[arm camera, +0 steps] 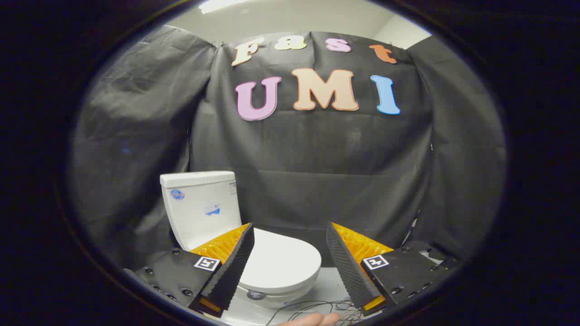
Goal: Open the toilet lid.
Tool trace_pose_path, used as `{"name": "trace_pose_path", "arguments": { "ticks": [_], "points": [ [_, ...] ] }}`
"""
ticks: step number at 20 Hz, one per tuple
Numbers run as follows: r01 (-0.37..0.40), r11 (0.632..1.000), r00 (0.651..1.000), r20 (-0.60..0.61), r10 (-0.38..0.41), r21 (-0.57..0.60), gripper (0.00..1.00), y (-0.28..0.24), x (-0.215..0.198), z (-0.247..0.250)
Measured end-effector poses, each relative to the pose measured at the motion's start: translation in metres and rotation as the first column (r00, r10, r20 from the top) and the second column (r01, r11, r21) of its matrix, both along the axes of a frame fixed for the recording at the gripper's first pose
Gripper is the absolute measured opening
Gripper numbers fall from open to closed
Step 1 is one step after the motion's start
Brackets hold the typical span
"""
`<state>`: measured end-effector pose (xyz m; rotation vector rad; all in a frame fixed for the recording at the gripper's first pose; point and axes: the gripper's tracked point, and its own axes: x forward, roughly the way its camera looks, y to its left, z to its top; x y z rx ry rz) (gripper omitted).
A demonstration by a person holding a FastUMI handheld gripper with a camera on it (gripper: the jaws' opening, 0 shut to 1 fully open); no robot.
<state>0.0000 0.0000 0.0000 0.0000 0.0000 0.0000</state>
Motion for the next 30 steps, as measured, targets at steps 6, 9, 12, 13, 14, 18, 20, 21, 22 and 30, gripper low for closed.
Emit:
{"name": "trace_pose_path", "arguments": {
  "ticks": [6,9,12,13,14,18,20,21,22,30],
  "points": [
    [-0.091,0.994,0.995,0.031,0.089,0.062,0.99,0.047,0.028,-0.039],
    [-0.099,0.989,0.995,-0.021,0.102,0.111,1.00,0.051,0.028,-0.072],
    [-0.062,0.990,0.996,-0.047,0.069,0.129,1.00,0.041,0.032,-0.088],
    [-0.051,0.990,0.996,-0.059,0.060,0.133,1.00,0.037,0.031,-0.094],
    [-0.043,0.988,0.997,-0.061,0.052,0.145,0.99,0.033,0.030,-0.095],
    [0.011,0.981,0.999,-0.038,-0.004,0.194,0.97,0.012,0.028,-0.091],
    [0.028,0.980,0.999,-0.026,-0.023,0.199,0.97,0.008,0.025,-0.088],
    [0.031,0.979,0.999,-0.026,-0.026,0.202,0.97,0.008,0.023,-0.089],
    [0.027,0.979,0.999,-0.031,-0.021,0.202,0.97,0.011,0.024,-0.090],
    [0.014,0.972,0.992,-0.126,0.016,0.236,0.97,0.029,0.025,-0.119]
  ]
}}
